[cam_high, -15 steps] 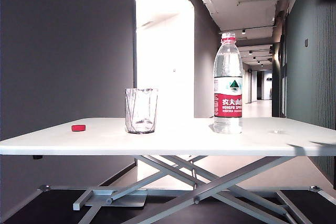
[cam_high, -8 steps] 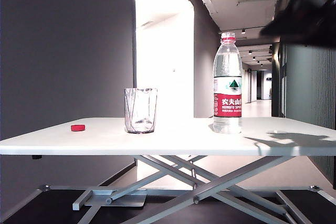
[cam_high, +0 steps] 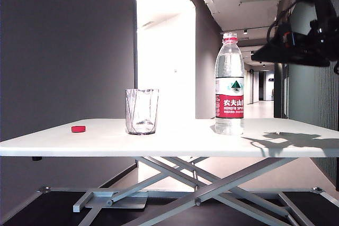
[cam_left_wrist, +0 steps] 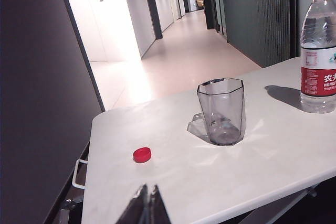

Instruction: Pick up the mineral water bottle on the table and pour water into the mug until it's half full.

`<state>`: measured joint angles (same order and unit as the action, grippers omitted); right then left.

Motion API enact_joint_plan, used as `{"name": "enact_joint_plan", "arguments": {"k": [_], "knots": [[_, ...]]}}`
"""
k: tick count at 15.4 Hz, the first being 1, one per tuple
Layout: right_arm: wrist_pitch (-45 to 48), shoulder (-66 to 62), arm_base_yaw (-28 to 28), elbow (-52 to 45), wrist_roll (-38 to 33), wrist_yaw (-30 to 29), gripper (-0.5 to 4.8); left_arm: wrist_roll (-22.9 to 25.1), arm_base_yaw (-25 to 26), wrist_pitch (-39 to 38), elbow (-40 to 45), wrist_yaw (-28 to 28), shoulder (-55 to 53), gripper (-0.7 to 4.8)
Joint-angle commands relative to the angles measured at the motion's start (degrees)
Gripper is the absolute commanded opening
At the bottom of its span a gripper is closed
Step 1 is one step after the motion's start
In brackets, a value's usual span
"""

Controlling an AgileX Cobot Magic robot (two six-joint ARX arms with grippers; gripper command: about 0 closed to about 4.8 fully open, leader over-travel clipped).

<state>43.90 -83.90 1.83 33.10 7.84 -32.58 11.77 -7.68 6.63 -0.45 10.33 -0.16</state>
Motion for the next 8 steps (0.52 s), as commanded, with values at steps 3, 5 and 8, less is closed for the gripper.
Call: {"name": "enact_joint_plan", "arguments": {"k": [3,5,8], "knots": [[1.4,0.1,0.4,0.3,0.1,-0.9,4.54,-0.2,0.0,0.7,-0.1,0.2,0.0,-0.06],[1.4,0.1,0.4,0.3,1.1,-0.7,4.54,-0.2,0.0,0.7,-0.1,0.2,0.0,-0.06],[1.4,0.0,0.4,0.3,4.9,-0.6,4.54,-0.2,0.0,0.7,-0.1,0.2,0.0,-0.06]]}}
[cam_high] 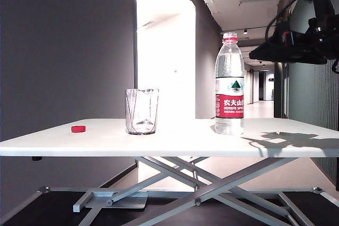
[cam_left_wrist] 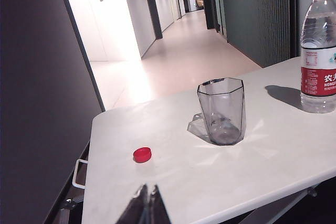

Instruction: Pick up the mineral water bottle on the table and pour water into the mug until it's half full.

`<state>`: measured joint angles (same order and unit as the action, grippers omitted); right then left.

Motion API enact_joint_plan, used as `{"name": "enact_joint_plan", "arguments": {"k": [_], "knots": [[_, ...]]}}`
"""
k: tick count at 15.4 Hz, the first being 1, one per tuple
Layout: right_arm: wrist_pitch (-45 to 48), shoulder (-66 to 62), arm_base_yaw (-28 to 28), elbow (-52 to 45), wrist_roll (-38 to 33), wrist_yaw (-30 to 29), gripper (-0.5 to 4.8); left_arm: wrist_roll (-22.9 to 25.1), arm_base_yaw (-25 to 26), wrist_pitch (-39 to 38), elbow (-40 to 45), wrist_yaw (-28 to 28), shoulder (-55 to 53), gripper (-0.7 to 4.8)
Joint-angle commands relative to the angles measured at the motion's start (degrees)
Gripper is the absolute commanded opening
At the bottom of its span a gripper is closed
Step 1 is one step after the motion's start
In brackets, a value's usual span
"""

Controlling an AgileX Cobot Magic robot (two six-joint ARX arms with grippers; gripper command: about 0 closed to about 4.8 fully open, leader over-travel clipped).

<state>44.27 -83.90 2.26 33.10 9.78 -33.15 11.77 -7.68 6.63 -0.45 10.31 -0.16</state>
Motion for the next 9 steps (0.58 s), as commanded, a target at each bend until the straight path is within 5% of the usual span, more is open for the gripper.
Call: {"name": "enact_joint_plan", "arguments": {"k": [1,5,9], "knots": [[1.0,-0.5,0.0,0.3,4.0,0.0,4.54,-0.2,0.0,0.7,-0.1,0.2,0.0,-0.06],[5.2,-5.3,0.0,0.4,4.4,0.0,4.54,-0.6,0.0,0.7,-0.1,0.3,0.0,-0.05],[6.1,-12.5,0.0,4.9,4.4,-0.8,4.54,-9.5,0.0,0.7,-0.1,8.4,0.0,-0.01]]}}
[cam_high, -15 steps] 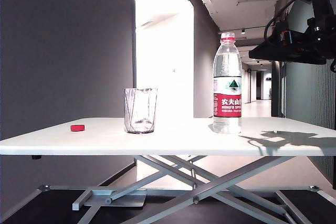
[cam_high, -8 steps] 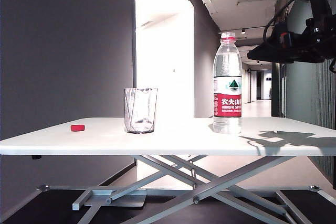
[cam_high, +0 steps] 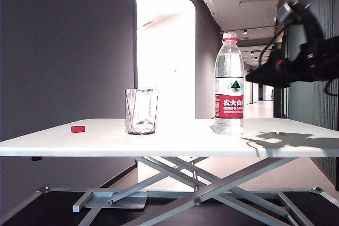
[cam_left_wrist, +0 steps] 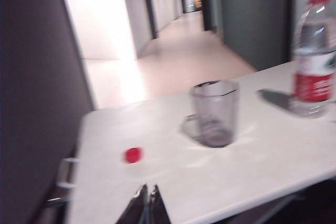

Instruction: Pick up the mineral water bottle on the table and pour water into the mug until it's half full.

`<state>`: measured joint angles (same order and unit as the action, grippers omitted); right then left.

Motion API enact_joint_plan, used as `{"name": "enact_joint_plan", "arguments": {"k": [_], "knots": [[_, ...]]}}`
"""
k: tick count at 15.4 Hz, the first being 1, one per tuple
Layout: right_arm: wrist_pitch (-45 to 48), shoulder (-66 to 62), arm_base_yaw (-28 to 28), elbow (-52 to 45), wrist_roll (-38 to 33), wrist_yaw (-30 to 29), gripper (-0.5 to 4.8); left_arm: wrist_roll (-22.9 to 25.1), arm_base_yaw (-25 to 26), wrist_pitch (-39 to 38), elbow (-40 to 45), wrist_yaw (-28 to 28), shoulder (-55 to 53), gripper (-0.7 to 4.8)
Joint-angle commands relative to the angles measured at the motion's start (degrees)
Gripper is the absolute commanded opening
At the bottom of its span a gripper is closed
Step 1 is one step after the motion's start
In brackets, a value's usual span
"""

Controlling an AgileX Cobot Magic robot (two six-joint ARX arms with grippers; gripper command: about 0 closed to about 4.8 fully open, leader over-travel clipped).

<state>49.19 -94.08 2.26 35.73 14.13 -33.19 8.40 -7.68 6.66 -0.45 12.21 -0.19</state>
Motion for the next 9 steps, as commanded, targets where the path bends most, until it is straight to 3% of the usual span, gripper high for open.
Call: {"name": "enact_joint_plan", "arguments": {"k": [1,2,6,8,9], "knots": [[1.2,-4.4,0.0,4.3,0.0,-2.7,4.54,-8.2,0.0,0.7,-0.1,11.8,0.0,-0.01],[1.2,-6.6,0.0,6.5,0.0,-3.0,4.54,-8.2,0.0,0.7,-0.1,15.9,0.0,-0.01],[1.2,-12.4,0.0,12.8,-0.4,-4.7,4.74,-8.2,0.0,0.5,-0.1,16.1,0.0,0.01],[1.2,-16.0,0.0,16.4,-0.5,-4.7,4.79,-7.7,0.0,-1.0,-0.1,15.9,0.0,0.92],[1.2,-17.1,0.0,17.5,-0.5,-4.7,4.79,-7.7,0.0,-1.7,-0.1,15.8,0.0,0.93]]}}
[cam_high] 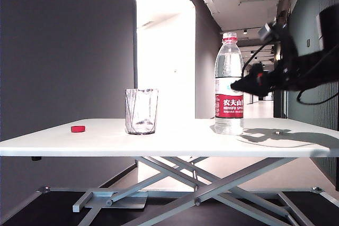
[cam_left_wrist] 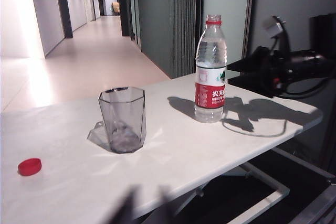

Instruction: Pick up the mineral water bottle on the table and pour water into the mug until it's half full.

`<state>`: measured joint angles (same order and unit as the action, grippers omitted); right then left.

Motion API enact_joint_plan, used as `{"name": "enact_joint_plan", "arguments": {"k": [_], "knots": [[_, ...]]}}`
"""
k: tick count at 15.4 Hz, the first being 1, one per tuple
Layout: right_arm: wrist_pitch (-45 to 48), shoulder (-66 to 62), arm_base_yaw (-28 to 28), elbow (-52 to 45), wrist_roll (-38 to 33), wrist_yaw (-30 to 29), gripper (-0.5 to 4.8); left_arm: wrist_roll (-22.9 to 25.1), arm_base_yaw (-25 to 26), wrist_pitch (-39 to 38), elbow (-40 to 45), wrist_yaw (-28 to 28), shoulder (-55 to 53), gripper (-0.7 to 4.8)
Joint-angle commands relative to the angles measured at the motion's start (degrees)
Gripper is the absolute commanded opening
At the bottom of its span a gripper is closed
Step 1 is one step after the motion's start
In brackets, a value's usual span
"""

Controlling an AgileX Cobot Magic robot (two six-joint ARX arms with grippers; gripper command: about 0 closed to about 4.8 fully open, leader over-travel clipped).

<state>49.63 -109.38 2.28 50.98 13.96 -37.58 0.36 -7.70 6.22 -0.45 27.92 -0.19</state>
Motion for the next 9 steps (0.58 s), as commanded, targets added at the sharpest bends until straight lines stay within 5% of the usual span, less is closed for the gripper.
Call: {"name": "enact_joint_plan", "arguments": {"k": [1,9], "knots": [[0.8,-2.9,0.0,3.4,-0.4,-0.3,4.79,0.4,0.0,-2.0,-0.1,-0.3,0.0,0.93],[1.4,-7.8,1.4,8.8,-0.5,-2.6,4.79,3.1,0.0,-4.9,-0.1,-1.0,0.0,0.76]]}}
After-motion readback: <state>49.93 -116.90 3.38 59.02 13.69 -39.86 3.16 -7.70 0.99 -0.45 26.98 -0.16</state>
